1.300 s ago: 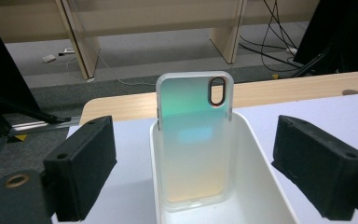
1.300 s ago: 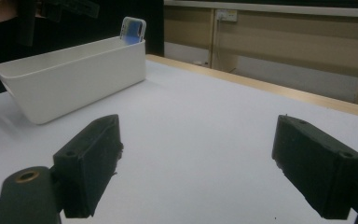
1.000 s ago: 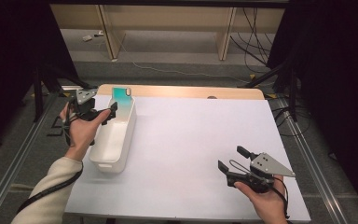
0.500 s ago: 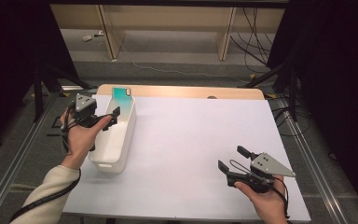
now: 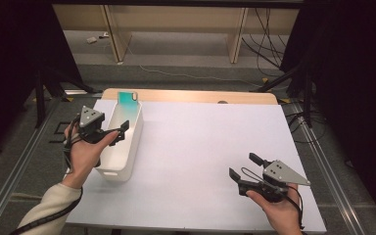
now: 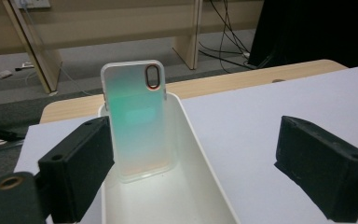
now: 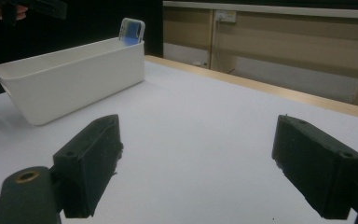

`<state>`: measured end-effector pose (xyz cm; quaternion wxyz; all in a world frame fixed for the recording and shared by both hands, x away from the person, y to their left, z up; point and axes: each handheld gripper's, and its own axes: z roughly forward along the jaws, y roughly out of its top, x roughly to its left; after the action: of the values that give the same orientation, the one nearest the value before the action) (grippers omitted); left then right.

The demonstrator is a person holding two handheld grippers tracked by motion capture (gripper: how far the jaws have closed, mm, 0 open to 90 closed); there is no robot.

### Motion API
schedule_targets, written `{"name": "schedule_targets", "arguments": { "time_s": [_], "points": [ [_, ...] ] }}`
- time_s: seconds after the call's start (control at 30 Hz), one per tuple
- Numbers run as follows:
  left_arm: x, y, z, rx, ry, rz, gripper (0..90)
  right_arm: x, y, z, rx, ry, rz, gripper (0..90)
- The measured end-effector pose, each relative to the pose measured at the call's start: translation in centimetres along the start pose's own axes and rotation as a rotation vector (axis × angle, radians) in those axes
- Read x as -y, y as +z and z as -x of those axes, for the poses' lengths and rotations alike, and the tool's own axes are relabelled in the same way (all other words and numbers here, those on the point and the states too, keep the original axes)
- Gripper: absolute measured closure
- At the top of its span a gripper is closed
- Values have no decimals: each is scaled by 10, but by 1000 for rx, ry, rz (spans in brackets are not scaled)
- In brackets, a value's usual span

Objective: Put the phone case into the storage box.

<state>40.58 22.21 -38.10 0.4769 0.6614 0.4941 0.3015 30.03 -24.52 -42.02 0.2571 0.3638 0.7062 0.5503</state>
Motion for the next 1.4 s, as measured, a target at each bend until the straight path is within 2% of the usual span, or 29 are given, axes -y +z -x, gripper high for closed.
{"name": "schedule_targets", "arguments": {
  "time_s": [0.3, 0.43, 0.5, 0.9, 0.93, 0.97, 1.03, 1.13, 1.17, 1.23, 1.3, 1.33, 1.37, 1.4],
  "points": [
    [8, -8, 4, 34, 6, -2, 106, 0, -1, 1, 5, -8, -4, 167],
    [11, -13, 4, 35, 15, 0, 105, 0, 0, 1, 2, 2, 11, 167],
    [14, -14, 5, 39, 17, -4, 105, -1, -2, 2, 13, -10, -10, 167],
    [28, -22, 13, 77, 24, -10, 103, -1, -2, 2, 10, -8, -16, 167],
    [29, -23, 13, 79, 24, -10, 102, 0, 0, 1, 5, 2, 12, 167],
    [30, -24, 14, 81, 22, -4, 103, -1, -1, 1, 20, -8, -2, 167],
    [31, -26, 15, 84, 25, 3, 103, -1, -2, 1, 14, -10, -16, 167],
    [33, -28, 16, 89, 25, 8, 102, 0, -1, 1, 8, 0, 3, 167],
    [33, -29, 16, 90, 26, 6, 102, -2, -4, 1, 14, -10, -34, 167],
    [34, -30, 16, 93, 27, 11, 102, -1, -2, 1, 17, -7, -12, 167],
    [36, -32, 17, 95, 30, 7, 102, -2, -4, 1, 14, -8, -34, 167],
    [37, -33, 17, 97, 26, 7, 102, 0, 0, 1, 2, 2, 16, 167],
    [38, -34, 17, 97, 29, 8, 102, -2, -4, 1, 15, -9, -34, 167],
    [39, -34, 17, 98, 27, 7, 102, -2, -4, 1, 14, -9, -35, 167]
  ]
}}
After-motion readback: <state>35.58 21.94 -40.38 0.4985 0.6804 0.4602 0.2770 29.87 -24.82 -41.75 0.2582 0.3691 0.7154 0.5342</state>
